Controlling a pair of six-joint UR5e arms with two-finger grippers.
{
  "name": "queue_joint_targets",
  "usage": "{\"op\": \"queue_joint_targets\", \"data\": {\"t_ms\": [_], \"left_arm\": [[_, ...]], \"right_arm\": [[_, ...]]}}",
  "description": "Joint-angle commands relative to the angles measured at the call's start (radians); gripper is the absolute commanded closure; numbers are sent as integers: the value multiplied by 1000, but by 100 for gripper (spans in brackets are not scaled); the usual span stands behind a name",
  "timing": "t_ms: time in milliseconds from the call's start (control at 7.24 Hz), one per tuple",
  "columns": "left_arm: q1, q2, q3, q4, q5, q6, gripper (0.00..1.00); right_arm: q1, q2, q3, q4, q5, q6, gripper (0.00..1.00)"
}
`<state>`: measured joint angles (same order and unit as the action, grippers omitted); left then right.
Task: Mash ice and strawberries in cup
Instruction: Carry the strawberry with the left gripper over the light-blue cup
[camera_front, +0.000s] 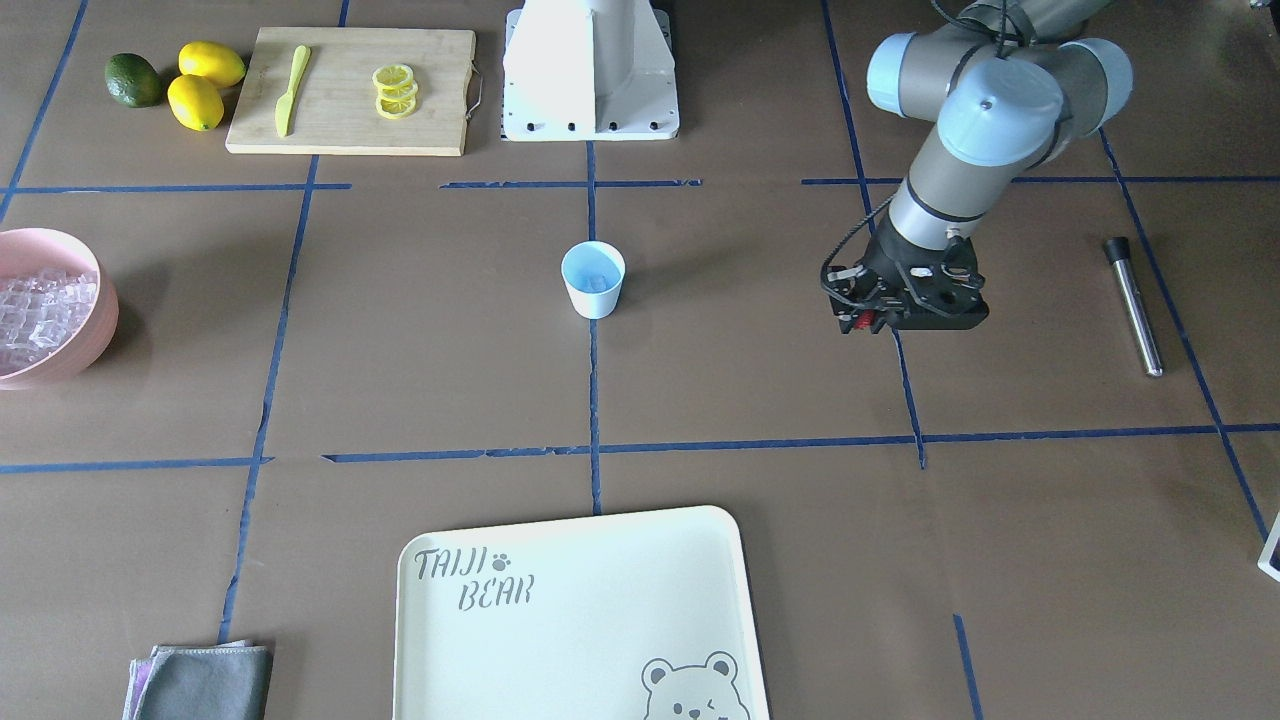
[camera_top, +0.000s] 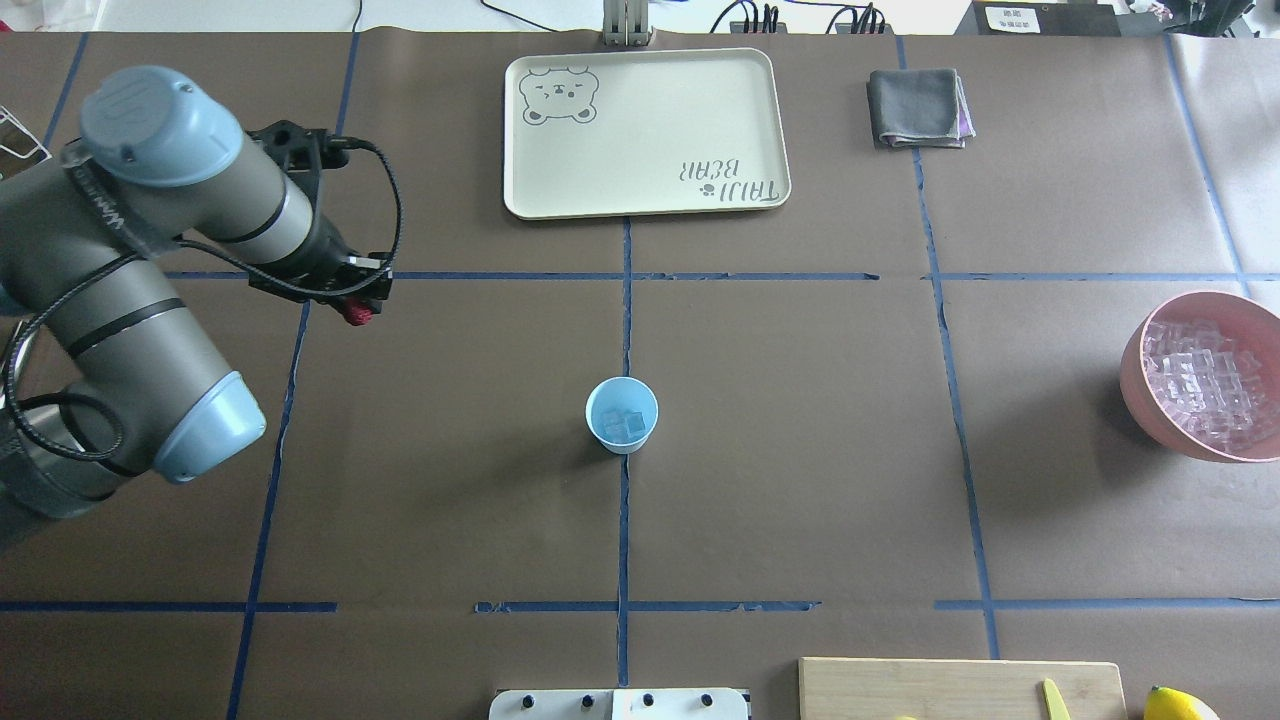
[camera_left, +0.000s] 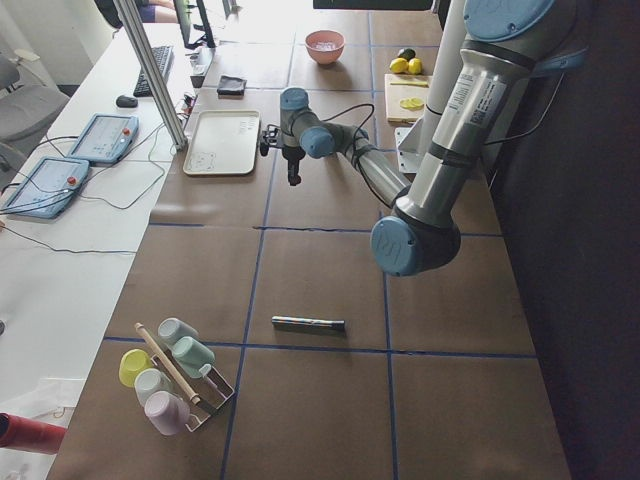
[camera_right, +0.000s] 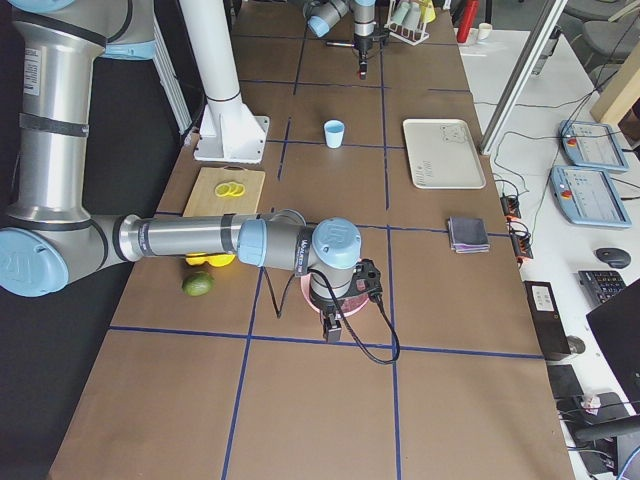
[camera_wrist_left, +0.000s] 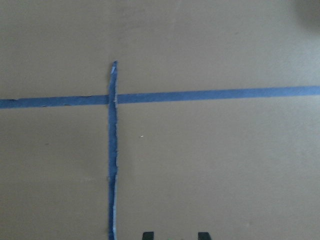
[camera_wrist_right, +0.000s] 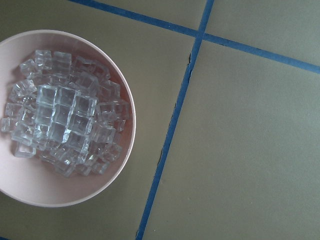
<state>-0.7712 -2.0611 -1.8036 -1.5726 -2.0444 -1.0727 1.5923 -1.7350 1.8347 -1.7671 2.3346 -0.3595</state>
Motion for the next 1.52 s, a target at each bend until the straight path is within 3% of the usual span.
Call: {"op": "queue_joint_targets", "data": {"t_ms": [0, 276, 415, 553, 691, 967, 1106, 1382], "left_arm": [[88, -202, 13, 129, 42, -210, 99], [212, -353, 137, 131, 175, -334, 98], [251, -402, 186, 129, 188, -364, 97], [283, -418, 200, 129, 210, -372, 96], [299, -415, 201, 129, 222, -371, 89], [299, -407, 199, 129, 219, -363, 24], [299, -404, 193, 129, 219, -362, 0], [297, -389, 167, 134, 213, -352, 0]], "right_arm": [[0, 0, 8, 0, 0, 1, 0], [0, -2, 8, 0, 0, 1, 0], [0, -5, 8, 0, 0, 1, 0], [0, -5, 8, 0, 0, 1, 0], [0, -8, 8, 0, 0, 1, 0], [0, -8, 9, 0, 0, 1, 0], [0, -8, 8, 0, 0, 1, 0], [0, -9, 8, 0, 0, 1, 0]]}}
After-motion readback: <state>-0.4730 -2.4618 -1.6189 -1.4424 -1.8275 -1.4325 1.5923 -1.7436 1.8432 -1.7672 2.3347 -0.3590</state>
